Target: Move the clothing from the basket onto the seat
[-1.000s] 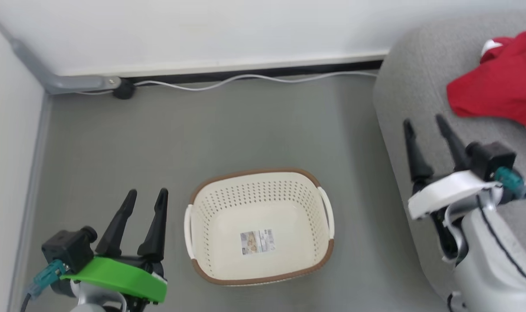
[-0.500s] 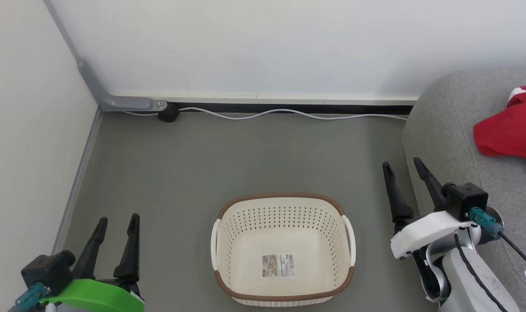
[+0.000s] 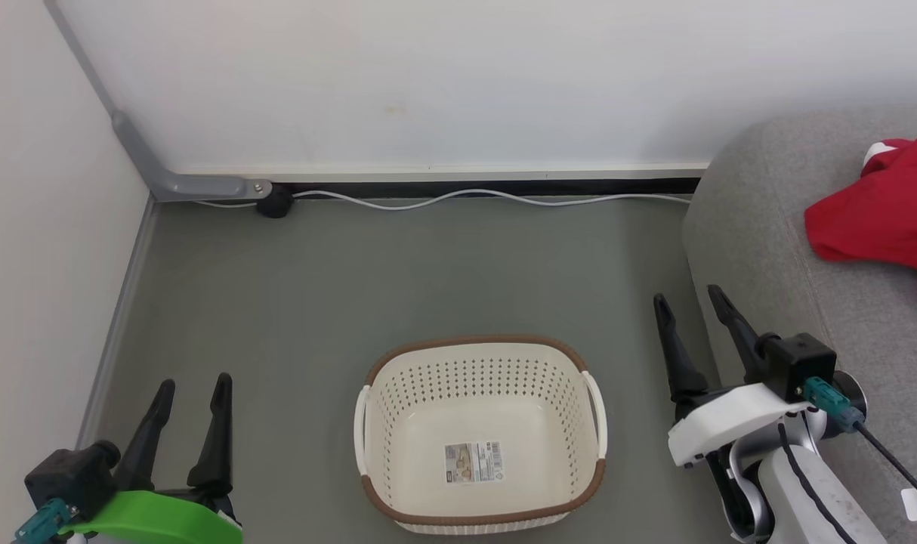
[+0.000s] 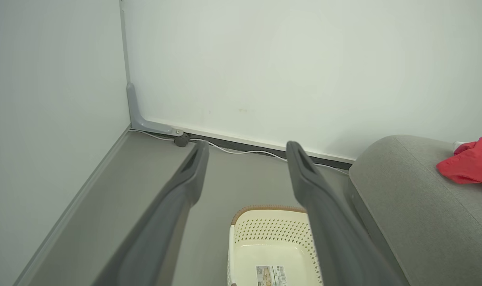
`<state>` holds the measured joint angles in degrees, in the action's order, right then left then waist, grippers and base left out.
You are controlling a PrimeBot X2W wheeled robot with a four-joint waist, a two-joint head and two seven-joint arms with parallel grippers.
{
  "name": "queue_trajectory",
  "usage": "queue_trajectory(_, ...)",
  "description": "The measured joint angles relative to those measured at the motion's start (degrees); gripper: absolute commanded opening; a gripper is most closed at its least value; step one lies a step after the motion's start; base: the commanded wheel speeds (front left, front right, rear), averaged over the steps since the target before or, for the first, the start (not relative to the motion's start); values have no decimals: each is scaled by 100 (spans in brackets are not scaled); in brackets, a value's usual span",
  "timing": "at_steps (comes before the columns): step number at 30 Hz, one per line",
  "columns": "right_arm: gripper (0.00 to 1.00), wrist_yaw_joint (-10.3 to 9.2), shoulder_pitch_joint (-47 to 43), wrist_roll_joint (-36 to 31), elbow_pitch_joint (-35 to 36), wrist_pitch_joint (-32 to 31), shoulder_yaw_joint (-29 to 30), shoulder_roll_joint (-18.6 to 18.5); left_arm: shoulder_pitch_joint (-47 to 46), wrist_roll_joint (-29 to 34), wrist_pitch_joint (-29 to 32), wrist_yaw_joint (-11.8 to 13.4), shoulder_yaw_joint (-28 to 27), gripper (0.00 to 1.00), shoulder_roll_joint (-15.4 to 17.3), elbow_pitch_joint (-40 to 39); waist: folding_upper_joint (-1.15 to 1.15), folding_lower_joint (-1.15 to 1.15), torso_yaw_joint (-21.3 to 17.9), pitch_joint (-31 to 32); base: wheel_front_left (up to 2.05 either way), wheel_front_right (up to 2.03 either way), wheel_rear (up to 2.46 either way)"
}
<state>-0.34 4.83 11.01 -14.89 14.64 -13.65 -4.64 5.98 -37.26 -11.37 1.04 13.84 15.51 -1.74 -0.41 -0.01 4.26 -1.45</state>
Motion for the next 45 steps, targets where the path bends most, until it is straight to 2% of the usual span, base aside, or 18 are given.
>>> queue_trajectory(10, 100, -133, -137, 0, 140, 0, 20, 8, -1, 16, -3, -1, 69, 100, 1, -19, 0, 0, -166, -78, 0, 0, 0)
queue_trajectory(19, 100, -178, -190, -1, 230, 0, 9, 13, -1, 18, -1, -14, 100, 100, 16, -13, 0, 0, -216, -73, 0, 0, 0)
queue_trajectory(20, 0, -178, -190, -1, 238, 0, 7, 13, -1, 40, 27, -42, 155, 0, 56, -11, 0, 0, -222, -72, 0, 0, 0)
queue_trajectory(26, 0, -177, -415, 8, -71, -7, -12, 68, 25, 4, 74, -48, 298, 0, -177, 324, 0, 0, -228, -72, 0, 0, 0)
queue_trajectory(30, 0, -168, -449, 141, -76, -8, -7, 80, 26, -142, 78, -54, 279, 0, -207, 330, 0, 0, -235, -66, 0, 0, 0)
queue_trajectory(45, 0, -20, -449, 1529, 25, -234, 224, 98, 25, -960, 296, -113, 21, 0, -377, 441, 0, 0, -268, -38, 0, 0, 0)
